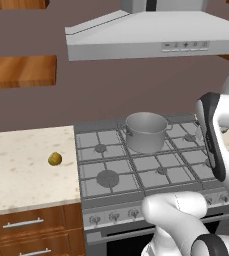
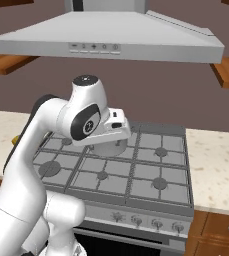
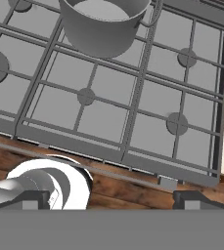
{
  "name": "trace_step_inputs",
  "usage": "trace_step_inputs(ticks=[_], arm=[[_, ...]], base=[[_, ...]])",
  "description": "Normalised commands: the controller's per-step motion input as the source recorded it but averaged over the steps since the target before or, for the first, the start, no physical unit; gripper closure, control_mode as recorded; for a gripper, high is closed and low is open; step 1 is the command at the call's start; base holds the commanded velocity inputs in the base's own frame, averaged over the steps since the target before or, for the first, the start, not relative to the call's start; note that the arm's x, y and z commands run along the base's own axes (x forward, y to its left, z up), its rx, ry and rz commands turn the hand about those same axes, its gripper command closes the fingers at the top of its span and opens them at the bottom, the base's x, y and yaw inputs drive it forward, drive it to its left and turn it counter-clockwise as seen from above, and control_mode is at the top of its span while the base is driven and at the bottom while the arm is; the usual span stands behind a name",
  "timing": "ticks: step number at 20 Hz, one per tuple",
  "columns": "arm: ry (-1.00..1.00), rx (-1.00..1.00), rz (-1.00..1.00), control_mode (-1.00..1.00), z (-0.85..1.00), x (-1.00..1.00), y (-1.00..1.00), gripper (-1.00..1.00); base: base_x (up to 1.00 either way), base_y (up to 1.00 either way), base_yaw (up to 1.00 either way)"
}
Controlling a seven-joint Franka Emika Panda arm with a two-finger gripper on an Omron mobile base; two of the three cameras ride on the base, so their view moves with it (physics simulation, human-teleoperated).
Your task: Turn on the burner for the pot on the stove. Wait thirty seconds for the pot to heat up. Then add the squash to the pot.
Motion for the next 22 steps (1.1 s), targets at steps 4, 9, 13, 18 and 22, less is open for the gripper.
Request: trace_step_inputs(ticks=[4,9,13,18,22], arm=[[0.0,0.0,0.0,-1.0,0.0,0.0,0.0,-1.0],[0.0,0.0,0.0,-1.0,0.0,0.0,0.0,-1.0],[0.0,0.0,0.0,-1.0,0.0,0.0,0.0,-1.0],[0.0,0.0,0.0,-1.0,0.0,0.0,0.0,-1.0],[0.0,0.0,0.0,-1.0,0.0,0.0,0.0,-1.0]], base=[[0.0,0.0,0.0],[0.0,0.0,0.0],[0.0,0.0,0.0],[0.0,0.0,0.0],[0.0,0.0,0.0]])
